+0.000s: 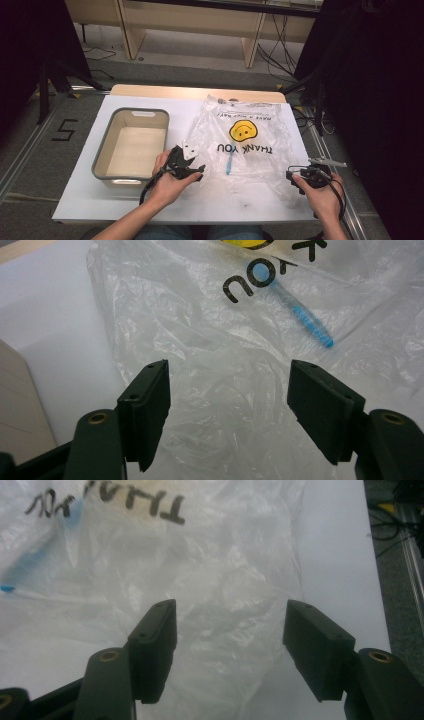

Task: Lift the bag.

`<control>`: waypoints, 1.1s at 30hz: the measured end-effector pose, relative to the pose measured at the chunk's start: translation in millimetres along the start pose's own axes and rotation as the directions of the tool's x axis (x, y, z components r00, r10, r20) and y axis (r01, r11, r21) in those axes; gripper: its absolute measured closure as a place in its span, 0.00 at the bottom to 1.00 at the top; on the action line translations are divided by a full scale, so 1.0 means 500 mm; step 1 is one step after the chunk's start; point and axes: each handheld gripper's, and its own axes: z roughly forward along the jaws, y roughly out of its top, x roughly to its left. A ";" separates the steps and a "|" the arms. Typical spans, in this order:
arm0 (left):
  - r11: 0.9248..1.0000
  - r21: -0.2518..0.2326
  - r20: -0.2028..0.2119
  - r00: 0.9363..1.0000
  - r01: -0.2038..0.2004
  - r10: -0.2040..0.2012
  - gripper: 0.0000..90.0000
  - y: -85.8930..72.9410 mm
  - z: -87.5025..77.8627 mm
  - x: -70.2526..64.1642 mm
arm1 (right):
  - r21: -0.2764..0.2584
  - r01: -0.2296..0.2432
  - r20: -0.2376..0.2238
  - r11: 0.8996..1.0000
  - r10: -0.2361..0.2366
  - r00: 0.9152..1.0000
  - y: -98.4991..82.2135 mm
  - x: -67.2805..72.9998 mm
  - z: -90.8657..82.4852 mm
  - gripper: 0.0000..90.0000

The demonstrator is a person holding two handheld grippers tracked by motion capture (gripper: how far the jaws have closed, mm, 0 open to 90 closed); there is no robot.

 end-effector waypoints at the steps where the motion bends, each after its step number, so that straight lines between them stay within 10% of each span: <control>1: 1.000 0.008 -0.001 1.000 0.001 -0.001 0.37 0.000 0.001 0.000 | 0.000 0.000 0.000 1.000 0.000 1.000 0.000 0.000 0.000 0.43; 14: 0.999 0.035 -0.002 1.000 -0.016 0.016 0.37 -0.006 0.007 -0.003 | 0.226 0.036 -0.012 0.973 -0.034 0.999 -0.028 0.017 0.021 0.38; 25: 0.997 0.073 -0.004 0.999 -0.031 0.032 0.36 -0.008 0.023 -0.006 | 0.258 0.135 0.016 0.957 -0.144 0.989 -0.030 0.034 0.029 0.39; 33: 0.986 0.154 0.003 0.998 -0.062 0.062 0.36 -0.015 0.037 -0.013 | 0.279 0.187 -0.019 0.942 -0.189 0.982 -0.023 0.038 0.024 0.74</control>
